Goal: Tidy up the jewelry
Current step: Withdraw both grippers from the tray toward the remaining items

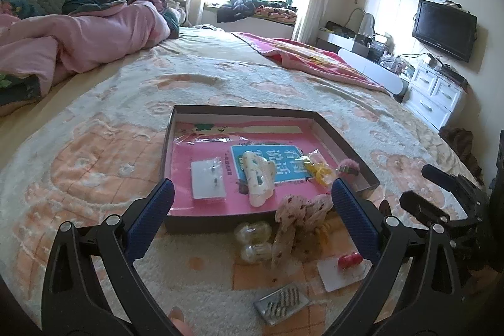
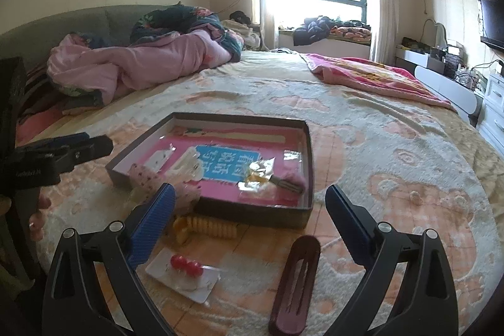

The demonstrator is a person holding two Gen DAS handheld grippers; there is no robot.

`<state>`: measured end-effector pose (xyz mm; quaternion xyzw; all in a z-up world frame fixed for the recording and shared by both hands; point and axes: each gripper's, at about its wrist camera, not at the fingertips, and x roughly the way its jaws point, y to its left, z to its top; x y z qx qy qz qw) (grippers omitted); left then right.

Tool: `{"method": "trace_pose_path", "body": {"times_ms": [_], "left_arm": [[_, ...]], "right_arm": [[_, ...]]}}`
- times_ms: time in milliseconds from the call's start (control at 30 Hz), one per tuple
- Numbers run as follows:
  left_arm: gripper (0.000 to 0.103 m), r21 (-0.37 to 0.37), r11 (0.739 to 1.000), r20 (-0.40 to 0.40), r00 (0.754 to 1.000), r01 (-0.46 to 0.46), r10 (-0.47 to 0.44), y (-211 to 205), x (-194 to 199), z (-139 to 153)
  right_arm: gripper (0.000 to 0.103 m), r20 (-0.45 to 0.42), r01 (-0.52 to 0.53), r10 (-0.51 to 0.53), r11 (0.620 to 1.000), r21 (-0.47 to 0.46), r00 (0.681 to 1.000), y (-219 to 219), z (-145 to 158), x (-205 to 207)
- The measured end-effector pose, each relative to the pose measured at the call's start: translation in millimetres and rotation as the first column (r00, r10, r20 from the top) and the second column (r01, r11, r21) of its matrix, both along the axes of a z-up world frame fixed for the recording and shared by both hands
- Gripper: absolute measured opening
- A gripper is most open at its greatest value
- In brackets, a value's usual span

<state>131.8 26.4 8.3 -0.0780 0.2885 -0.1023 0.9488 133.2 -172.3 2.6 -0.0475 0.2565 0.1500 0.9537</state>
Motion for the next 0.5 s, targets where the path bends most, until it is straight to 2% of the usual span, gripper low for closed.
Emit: {"method": "trace_pose_path", "body": {"times_ms": [500], "left_arm": [[0.091,0.007,1.000,-0.028,1.000,0.008,-0.008,10.0,-13.0,-8.9]], "right_arm": [[0.093,-0.048,-0.071,0.068,0.996,-0.061,0.997,17.4,-20.3,-25.7]]}}
